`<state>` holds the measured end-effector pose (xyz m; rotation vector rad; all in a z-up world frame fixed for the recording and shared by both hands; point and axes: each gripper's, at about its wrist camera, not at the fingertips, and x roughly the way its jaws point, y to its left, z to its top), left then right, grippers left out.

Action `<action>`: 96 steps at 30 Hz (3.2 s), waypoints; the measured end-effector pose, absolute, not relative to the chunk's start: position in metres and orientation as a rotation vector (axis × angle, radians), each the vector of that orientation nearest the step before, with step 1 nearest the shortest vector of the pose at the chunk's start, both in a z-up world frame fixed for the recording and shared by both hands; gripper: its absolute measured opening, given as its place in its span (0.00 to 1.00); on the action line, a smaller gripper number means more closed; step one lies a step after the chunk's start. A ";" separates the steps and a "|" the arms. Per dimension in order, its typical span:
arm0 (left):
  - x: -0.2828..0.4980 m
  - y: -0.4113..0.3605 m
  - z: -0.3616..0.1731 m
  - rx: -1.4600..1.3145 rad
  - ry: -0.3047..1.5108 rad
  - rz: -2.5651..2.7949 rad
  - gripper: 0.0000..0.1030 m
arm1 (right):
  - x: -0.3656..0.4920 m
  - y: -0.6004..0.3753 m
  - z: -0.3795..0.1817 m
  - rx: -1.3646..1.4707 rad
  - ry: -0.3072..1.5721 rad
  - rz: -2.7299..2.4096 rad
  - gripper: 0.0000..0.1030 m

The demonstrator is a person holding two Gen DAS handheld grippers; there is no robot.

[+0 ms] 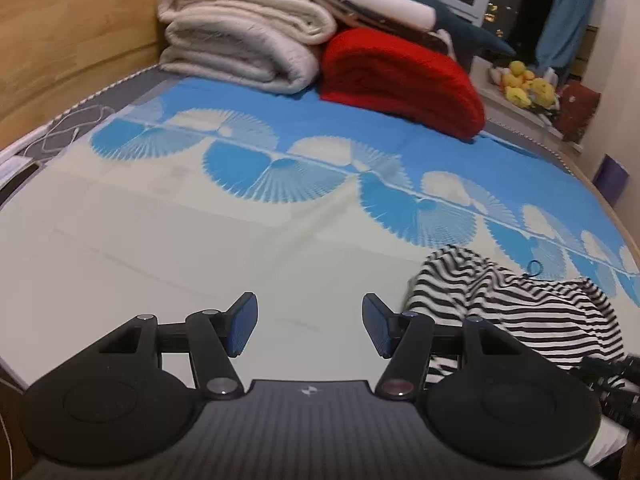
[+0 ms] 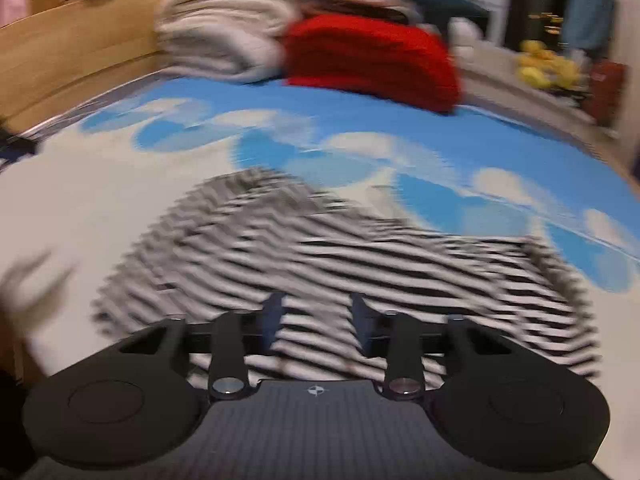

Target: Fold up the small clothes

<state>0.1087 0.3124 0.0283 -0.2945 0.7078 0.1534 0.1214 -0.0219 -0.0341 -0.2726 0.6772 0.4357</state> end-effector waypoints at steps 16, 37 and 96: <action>0.110 0.333 0.025 -0.332 0.711 0.132 0.64 | 0.074 0.164 -0.122 -0.902 0.640 0.829 0.52; 0.102 0.384 0.011 -0.466 0.730 0.220 0.64 | 0.103 0.176 -0.066 -0.534 0.614 0.766 0.11; 0.188 0.100 0.010 -0.038 0.806 -0.097 0.70 | 0.305 -0.339 -0.067 0.827 0.950 0.144 0.29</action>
